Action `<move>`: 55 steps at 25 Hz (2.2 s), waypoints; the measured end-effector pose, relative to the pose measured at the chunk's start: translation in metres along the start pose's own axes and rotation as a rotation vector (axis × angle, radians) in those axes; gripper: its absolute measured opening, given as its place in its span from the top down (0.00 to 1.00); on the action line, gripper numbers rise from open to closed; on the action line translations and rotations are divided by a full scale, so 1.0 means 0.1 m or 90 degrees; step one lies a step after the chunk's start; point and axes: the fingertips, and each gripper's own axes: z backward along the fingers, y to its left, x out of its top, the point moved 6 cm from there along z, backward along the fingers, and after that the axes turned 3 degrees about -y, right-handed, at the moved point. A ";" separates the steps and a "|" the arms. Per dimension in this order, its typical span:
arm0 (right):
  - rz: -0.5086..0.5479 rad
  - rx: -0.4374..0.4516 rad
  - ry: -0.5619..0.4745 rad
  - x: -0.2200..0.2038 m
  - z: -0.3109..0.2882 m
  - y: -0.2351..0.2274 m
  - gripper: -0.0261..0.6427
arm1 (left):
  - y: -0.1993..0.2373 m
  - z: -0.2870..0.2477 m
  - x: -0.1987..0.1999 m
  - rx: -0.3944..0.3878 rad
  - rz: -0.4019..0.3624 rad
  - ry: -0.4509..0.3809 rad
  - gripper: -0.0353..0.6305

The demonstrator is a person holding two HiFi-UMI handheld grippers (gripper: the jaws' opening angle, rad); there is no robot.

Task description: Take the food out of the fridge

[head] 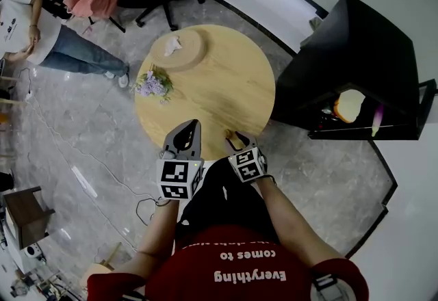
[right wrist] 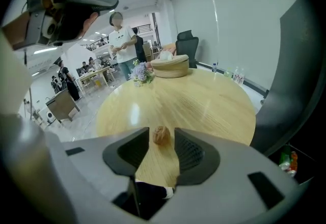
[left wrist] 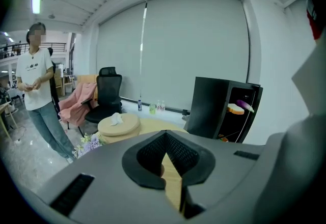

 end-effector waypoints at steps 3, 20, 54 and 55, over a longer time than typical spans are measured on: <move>-0.007 -0.006 -0.016 0.05 0.06 -0.01 0.74 | -0.02 -0.02 0.01 -0.003 0.001 0.000 0.94; -0.099 -0.061 -0.289 0.85 1.59 -0.20 0.74 | -0.91 -0.17 0.64 -0.194 -0.091 -0.061 0.94; -0.324 -0.461 -0.435 -0.11 3.60 -1.11 0.74 | -3.51 -0.58 0.58 -0.613 -0.226 -0.019 0.94; -0.329 -0.467 -0.437 -0.13 3.61 -1.20 0.74 | -3.52 -0.61 0.58 -0.612 -0.226 -0.018 0.94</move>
